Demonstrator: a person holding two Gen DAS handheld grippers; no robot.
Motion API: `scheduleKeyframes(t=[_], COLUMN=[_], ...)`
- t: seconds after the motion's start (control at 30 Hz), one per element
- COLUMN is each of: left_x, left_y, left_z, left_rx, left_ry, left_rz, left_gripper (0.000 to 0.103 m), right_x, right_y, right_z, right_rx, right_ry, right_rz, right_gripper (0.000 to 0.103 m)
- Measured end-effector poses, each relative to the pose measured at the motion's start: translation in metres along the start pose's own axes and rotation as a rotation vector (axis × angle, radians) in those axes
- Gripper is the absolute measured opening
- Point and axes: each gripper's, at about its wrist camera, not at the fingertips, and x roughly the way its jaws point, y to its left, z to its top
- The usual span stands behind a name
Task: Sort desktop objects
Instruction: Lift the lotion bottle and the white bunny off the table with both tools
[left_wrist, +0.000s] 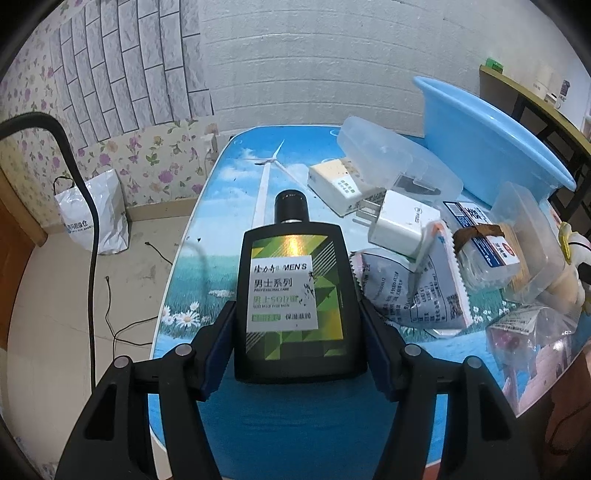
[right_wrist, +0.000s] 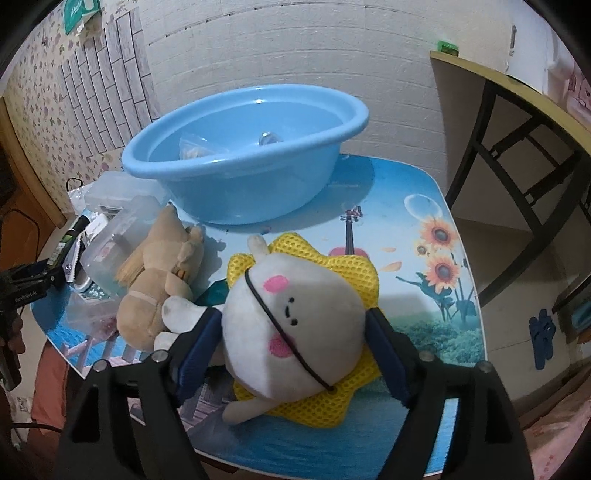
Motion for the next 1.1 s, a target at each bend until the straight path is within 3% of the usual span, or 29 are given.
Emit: scheduleKeyframes(t=[0.37, 0.47, 0.5, 0.63, 1.1], left_x=[0.005, 0.005, 0.005, 0.004, -0.01], left_y=[0.001, 0.0, 0.0, 0.003, -0.002], left_z=[0.004, 0.004, 0.004, 0.003, 0.003], left_rx=[-0.002, -0.002, -0.001, -0.011, -0.013], left_ry=[-0.034, -0.035, -0.035, -0.028, -0.037], left_rz=[0.0, -0.001, -0.002, -0.01, -0.016], left_gripper=[0.068, 0.067, 0.064, 0.062, 0.062], right_x=[0.005, 0.003, 0.002, -0.001, -0.017], right_y=[-0.001, -0.001, -0.002, -0.009, -0.013], right_z=[0.001, 0.001, 0.002, 0.003, 0.007], right_rx=[0.031, 0.032, 0.035, 0.076, 0.096], right_ry=[-0.008, -0.012, -0.018, -0.013, -0.054], right_rz=[0.0, 0.008, 0.003, 0.028, 0.033], right_gripper=[0.088, 0.083, 0.075, 0.071, 0.07])
